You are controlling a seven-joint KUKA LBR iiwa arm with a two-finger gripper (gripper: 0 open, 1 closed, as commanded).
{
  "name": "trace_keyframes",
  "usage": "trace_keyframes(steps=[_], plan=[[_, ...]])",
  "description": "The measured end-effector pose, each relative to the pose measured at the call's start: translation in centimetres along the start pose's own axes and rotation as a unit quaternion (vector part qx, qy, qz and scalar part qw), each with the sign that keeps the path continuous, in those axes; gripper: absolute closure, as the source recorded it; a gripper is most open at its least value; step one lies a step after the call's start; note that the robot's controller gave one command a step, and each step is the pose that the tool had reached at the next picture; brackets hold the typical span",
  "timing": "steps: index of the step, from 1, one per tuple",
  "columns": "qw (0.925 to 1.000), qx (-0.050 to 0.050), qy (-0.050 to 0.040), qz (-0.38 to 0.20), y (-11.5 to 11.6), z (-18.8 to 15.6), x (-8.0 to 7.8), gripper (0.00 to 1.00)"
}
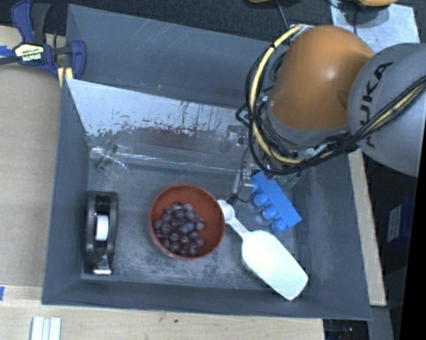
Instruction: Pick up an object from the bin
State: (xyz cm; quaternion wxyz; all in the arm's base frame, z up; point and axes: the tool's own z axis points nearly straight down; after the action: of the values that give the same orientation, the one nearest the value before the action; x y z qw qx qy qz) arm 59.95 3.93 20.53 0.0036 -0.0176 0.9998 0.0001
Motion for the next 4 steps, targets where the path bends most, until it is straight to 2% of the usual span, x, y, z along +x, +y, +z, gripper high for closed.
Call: trace_keyframes(steps=[1,2,3,4], plan=[[0.9994,0.000,-0.0015,0.035,-1.4,-3.9,-0.8,0.00],[0.9964,-0.001,0.0012,-0.085,2.1,1.8,-2.4,0.00],[1.0000,0.001,-0.0058,0.005,1.8,2.6,0.6,0.00],[0.9994,-0.001,-0.0019,0.033,3.1,7.1,-1.7,0.00]])
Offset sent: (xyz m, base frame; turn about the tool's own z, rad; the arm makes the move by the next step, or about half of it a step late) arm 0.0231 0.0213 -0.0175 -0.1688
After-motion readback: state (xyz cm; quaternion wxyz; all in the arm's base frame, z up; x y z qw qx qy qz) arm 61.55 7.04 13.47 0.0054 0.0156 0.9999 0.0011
